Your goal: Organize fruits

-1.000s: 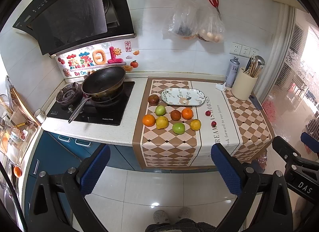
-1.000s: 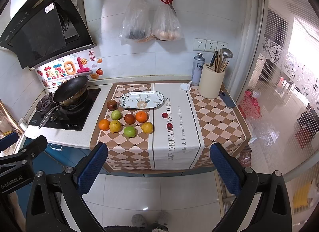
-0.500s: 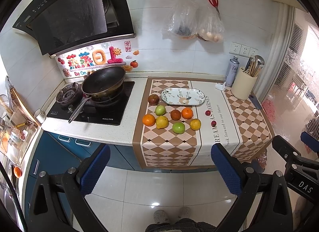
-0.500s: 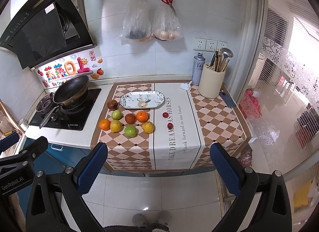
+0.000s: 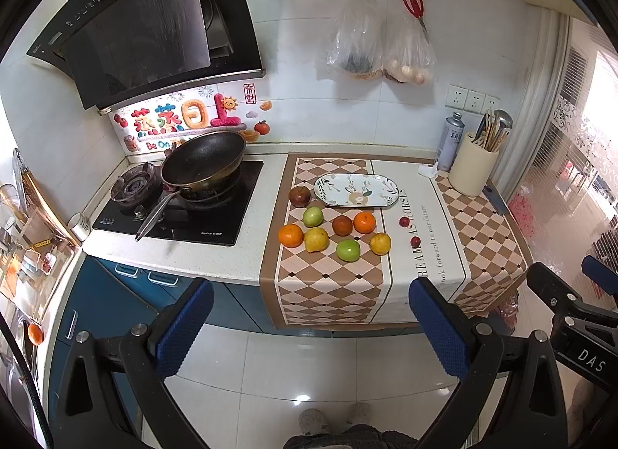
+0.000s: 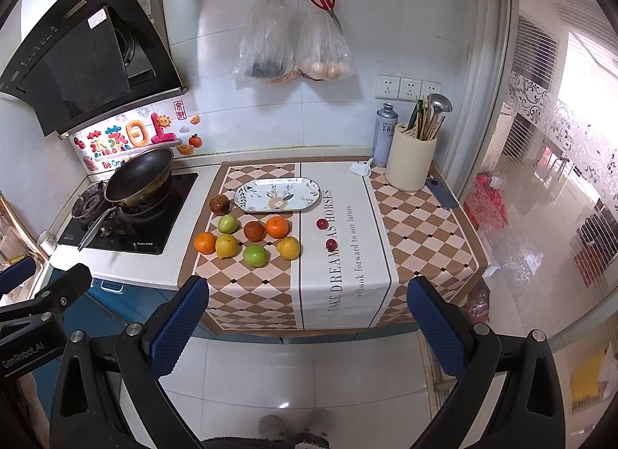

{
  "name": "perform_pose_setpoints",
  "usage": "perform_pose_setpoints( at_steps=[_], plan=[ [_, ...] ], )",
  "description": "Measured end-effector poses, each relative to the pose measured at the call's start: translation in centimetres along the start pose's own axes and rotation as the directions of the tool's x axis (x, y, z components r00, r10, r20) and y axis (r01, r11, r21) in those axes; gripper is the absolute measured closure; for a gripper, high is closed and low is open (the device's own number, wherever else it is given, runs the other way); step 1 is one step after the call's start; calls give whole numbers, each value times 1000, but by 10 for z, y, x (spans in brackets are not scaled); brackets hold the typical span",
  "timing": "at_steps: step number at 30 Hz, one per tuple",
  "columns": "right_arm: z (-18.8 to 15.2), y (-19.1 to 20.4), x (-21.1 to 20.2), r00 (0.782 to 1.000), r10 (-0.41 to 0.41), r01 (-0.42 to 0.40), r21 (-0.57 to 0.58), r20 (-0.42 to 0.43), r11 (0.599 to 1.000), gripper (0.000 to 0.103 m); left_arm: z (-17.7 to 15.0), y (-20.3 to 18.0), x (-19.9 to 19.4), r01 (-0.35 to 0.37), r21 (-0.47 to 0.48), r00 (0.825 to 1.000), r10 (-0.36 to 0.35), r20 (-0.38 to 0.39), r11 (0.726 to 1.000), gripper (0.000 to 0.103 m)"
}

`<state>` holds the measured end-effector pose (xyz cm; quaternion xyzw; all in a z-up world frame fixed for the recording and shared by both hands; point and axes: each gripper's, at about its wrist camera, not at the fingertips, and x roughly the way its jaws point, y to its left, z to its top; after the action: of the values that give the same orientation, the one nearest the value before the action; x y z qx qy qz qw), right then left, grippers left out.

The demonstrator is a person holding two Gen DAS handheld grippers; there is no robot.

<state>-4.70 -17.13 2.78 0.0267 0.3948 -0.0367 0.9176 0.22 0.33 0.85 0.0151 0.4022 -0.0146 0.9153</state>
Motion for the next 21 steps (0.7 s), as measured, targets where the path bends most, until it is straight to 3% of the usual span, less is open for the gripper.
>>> perform_pose_setpoints(
  at_steps=[13, 16, 21],
  plan=[
    [3, 5, 6, 999, 8, -9, 42, 32, 999, 0, 5, 0, 1, 0, -3, 1000, 0, 9, 1000, 0],
    [1, 5, 21, 997, 32, -38, 78, 70, 996, 0, 13, 7, 13, -41, -13, 998, 41, 38, 999, 0],
    [-1, 8, 66, 999, 46, -48, 118, 27, 992, 0, 27, 23, 55, -159, -14, 982, 160, 98, 987, 0]
  ],
)
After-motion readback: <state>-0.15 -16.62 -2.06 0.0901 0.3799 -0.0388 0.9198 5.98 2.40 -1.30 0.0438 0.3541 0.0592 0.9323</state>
